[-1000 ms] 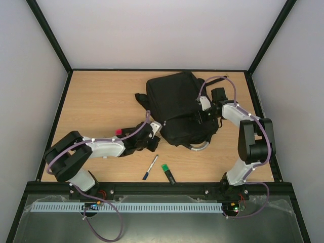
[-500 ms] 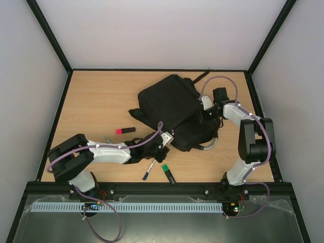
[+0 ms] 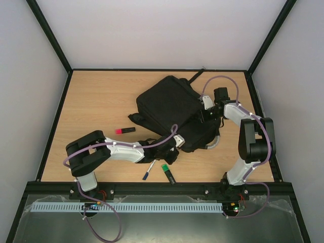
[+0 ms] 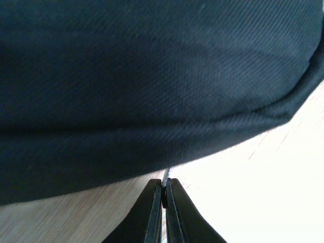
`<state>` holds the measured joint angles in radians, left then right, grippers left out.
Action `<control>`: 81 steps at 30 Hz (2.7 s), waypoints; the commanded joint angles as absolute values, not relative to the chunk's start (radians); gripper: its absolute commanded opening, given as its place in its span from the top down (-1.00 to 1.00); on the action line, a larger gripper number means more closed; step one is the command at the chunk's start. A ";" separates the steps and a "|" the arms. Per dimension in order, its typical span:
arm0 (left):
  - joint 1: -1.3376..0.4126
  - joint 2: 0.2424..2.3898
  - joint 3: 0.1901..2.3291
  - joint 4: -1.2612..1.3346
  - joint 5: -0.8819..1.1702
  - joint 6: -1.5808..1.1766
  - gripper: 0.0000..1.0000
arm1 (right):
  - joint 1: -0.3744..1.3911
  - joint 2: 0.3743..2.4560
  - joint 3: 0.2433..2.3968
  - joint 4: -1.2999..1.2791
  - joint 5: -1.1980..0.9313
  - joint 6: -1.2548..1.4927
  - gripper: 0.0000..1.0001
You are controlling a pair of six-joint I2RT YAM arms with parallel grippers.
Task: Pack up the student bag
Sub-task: Zip the student bag at the center of the board.
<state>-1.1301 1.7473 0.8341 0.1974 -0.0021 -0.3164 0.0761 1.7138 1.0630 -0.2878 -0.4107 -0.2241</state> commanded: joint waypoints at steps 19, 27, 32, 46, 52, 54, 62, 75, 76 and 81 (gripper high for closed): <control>-1.283 1.926 1.072 0.171 -0.036 -0.218 0.95 | 0.065 1.758 1.057 -0.360 -0.407 -0.214 0.22; -1.287 1.995 1.167 0.153 -0.031 -0.221 0.93 | 0.061 1.759 1.058 -0.364 -0.412 -0.216 0.22; -1.287 1.966 1.156 0.139 -0.022 -0.209 0.94 | 0.057 1.762 1.059 -0.363 -0.416 -0.216 0.22; -1.327 2.062 1.342 0.090 -0.039 -0.208 0.73 | 0.053 1.775 1.064 -0.372 -0.423 -0.214 0.23; -1.334 1.998 1.317 0.026 -0.061 -0.191 0.37 | 0.015 1.763 1.069 -0.382 -0.456 -0.209 0.23; -1.334 1.948 1.300 -0.024 -0.075 -0.184 0.28 | -0.004 1.752 1.077 -0.395 -0.471 -0.207 0.23; -1.302 1.720 1.280 -0.301 -0.191 -0.124 -0.01 | -0.081 1.485 1.123 -0.562 -0.477 -0.295 0.20; -1.139 1.688 1.303 -0.449 -0.169 0.115 -0.32 | -0.082 1.193 0.898 -0.891 -0.394 -0.709 -0.23; -1.128 1.700 1.303 -0.443 -0.164 0.124 -0.32 | -0.081 1.187 0.870 -0.901 -0.405 -0.745 -0.23; -1.082 1.750 1.299 -0.379 -0.097 0.143 -0.28 | -0.064 1.237 0.796 -0.860 -0.417 -0.764 -0.21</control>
